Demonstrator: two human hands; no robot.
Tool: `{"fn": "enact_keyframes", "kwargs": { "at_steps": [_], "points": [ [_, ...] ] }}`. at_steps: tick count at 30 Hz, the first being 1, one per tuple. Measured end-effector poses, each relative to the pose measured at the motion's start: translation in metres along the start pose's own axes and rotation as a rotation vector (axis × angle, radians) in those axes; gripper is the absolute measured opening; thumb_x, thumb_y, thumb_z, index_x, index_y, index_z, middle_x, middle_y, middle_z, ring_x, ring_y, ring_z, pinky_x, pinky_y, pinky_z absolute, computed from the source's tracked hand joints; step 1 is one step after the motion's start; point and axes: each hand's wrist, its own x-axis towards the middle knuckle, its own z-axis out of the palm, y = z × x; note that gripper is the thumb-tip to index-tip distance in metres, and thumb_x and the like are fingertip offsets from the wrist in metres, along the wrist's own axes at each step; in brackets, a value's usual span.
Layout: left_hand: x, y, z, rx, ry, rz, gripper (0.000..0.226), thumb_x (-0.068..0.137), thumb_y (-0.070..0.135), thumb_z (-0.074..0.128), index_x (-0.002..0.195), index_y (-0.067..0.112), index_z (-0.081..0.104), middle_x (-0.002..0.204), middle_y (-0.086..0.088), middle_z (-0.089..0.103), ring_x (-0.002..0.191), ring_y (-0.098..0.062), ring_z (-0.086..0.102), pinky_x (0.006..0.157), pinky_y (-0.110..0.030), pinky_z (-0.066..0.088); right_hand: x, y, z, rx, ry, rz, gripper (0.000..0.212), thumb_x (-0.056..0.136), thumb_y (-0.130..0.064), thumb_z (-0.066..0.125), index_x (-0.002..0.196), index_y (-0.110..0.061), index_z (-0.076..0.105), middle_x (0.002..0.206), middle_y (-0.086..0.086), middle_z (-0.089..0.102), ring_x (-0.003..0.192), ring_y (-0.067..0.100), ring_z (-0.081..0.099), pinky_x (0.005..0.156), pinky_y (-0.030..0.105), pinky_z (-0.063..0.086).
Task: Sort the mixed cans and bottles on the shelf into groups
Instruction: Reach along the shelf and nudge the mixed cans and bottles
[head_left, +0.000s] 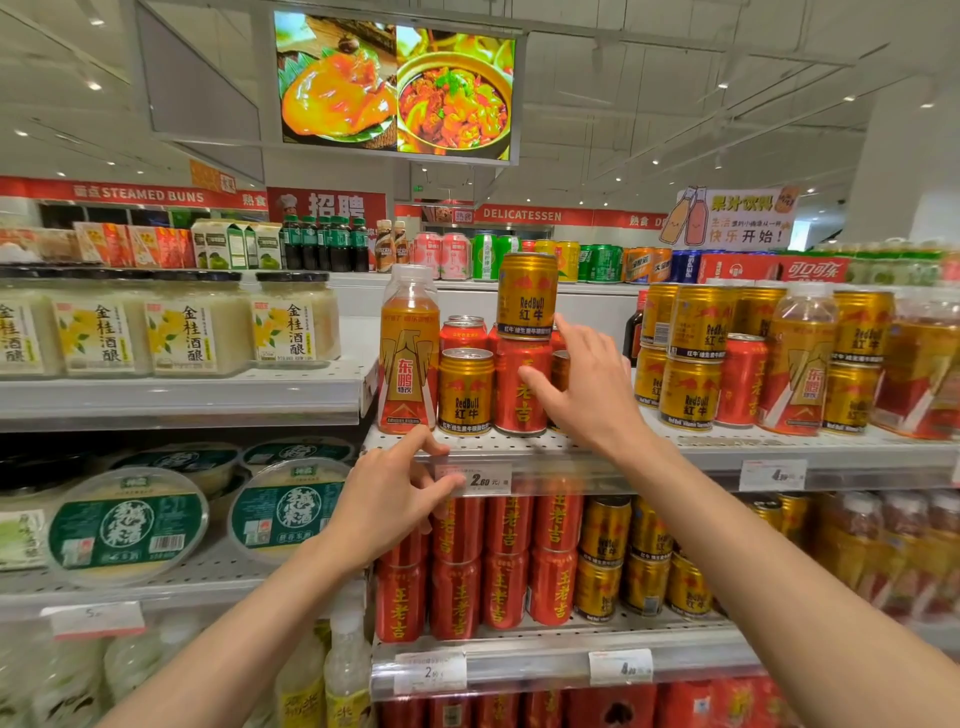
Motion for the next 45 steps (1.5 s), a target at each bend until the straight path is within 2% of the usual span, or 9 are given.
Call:
{"fn": "enact_keyframes", "kwargs": {
  "at_steps": [4, 8, 12, 21, 25, 29, 36, 42, 45],
  "points": [
    [0.0, -0.002, 0.002, 0.014, 0.008, 0.025, 0.028, 0.088, 0.039, 0.078, 0.092, 0.042, 0.051, 0.057, 0.007, 0.073, 0.049, -0.004, 0.069, 0.063, -0.025, 0.058, -0.025, 0.016, 0.004, -0.186, -0.057, -0.063, 0.079, 0.093, -0.062, 0.053, 0.156, -0.019, 0.032, 0.163, 0.009, 0.03, 0.152, 0.026, 0.021, 0.124, 0.049, 0.015],
    [0.0, -0.005, 0.003, 0.031, 0.027, 0.022, 0.026, 0.087, 0.041, 0.078, 0.1, 0.03, 0.058, 0.057, 0.009, 0.072, 0.05, -0.003, 0.068, 0.064, -0.03, 0.06, -0.029, 0.014, 0.009, -0.226, -0.054, -0.073, 0.091, 0.089, -0.067, 0.054, 0.158, -0.015, 0.025, 0.167, 0.012, 0.018, 0.155, 0.028, 0.011, 0.124, 0.047, 0.004],
    [0.0, -0.006, 0.002, 0.034, 0.036, 0.026, 0.027, 0.087, 0.04, 0.079, 0.096, 0.034, 0.054, 0.058, 0.009, 0.072, 0.051, -0.001, 0.068, 0.064, -0.032, 0.061, -0.035, 0.009, 0.017, -0.234, -0.031, -0.066, 0.103, 0.083, -0.073, 0.056, 0.158, -0.01, 0.023, 0.167, 0.016, 0.015, 0.154, 0.032, 0.01, 0.123, 0.05, 0.01],
    [0.001, -0.006, 0.006, 0.057, 0.073, 0.027, 0.03, 0.085, 0.043, 0.08, 0.099, 0.03, 0.056, 0.057, 0.01, 0.072, 0.05, 0.0, 0.067, 0.066, -0.038, 0.062, -0.04, 0.011, 0.019, -0.221, 0.001, -0.057, 0.1, 0.084, -0.075, 0.05, 0.159, -0.014, 0.025, 0.168, 0.017, 0.009, 0.155, 0.033, 0.008, 0.122, 0.047, 0.008],
    [0.001, -0.006, 0.007, 0.054, 0.069, 0.023, 0.03, 0.085, 0.043, 0.08, 0.097, 0.033, 0.054, 0.056, 0.01, 0.072, 0.049, 0.001, 0.067, 0.065, -0.038, 0.062, -0.043, 0.016, 0.017, -0.161, -0.003, -0.076, 0.089, 0.09, -0.065, 0.056, 0.159, -0.017, 0.026, 0.169, 0.013, 0.006, 0.156, 0.03, 0.004, 0.122, 0.049, 0.012],
    [0.0, -0.005, 0.005, 0.043, 0.058, 0.027, 0.029, 0.086, 0.042, 0.079, 0.098, 0.031, 0.055, 0.056, 0.01, 0.072, 0.049, 0.001, 0.068, 0.066, -0.036, 0.062, -0.048, 0.027, 0.009, 0.043, 0.053, -0.001, 0.079, 0.093, -0.049, 0.063, 0.156, -0.019, 0.026, 0.167, 0.008, 0.016, 0.154, 0.024, 0.017, 0.123, 0.047, 0.021],
    [-0.001, -0.003, 0.005, 0.042, 0.053, 0.015, 0.029, 0.086, 0.041, 0.079, 0.1, 0.027, 0.057, 0.056, 0.009, 0.072, 0.05, 0.0, 0.068, 0.067, -0.037, 0.062, -0.048, 0.032, 0.005, 0.14, -0.074, 0.232, 0.079, 0.095, -0.051, 0.059, 0.157, -0.027, 0.017, 0.146, 0.001, 0.055, 0.132, 0.025, 0.053, 0.11, 0.049, 0.044],
    [-0.002, -0.001, 0.005, 0.039, 0.061, -0.005, 0.03, 0.086, 0.041, 0.079, 0.101, 0.025, 0.058, 0.056, 0.009, 0.072, 0.05, -0.001, 0.068, 0.067, -0.039, 0.062, -0.046, 0.034, -0.006, 0.282, -0.098, 0.268, 0.073, 0.095, -0.039, 0.067, 0.155, -0.028, 0.027, 0.145, -0.002, 0.055, 0.121, 0.009, 0.053, 0.104, 0.037, 0.043],
    [-0.002, -0.001, 0.005, 0.027, 0.056, -0.01, 0.031, 0.086, 0.041, 0.079, 0.101, 0.025, 0.058, 0.056, 0.009, 0.073, 0.049, -0.001, 0.068, 0.068, -0.039, 0.062, -0.045, 0.038, -0.016, 0.365, -0.149, 0.269, 0.071, 0.095, -0.031, 0.068, 0.154, -0.028, 0.029, 0.145, 0.0, 0.054, 0.122, 0.009, 0.052, 0.109, 0.038, 0.043]
  ]
}}
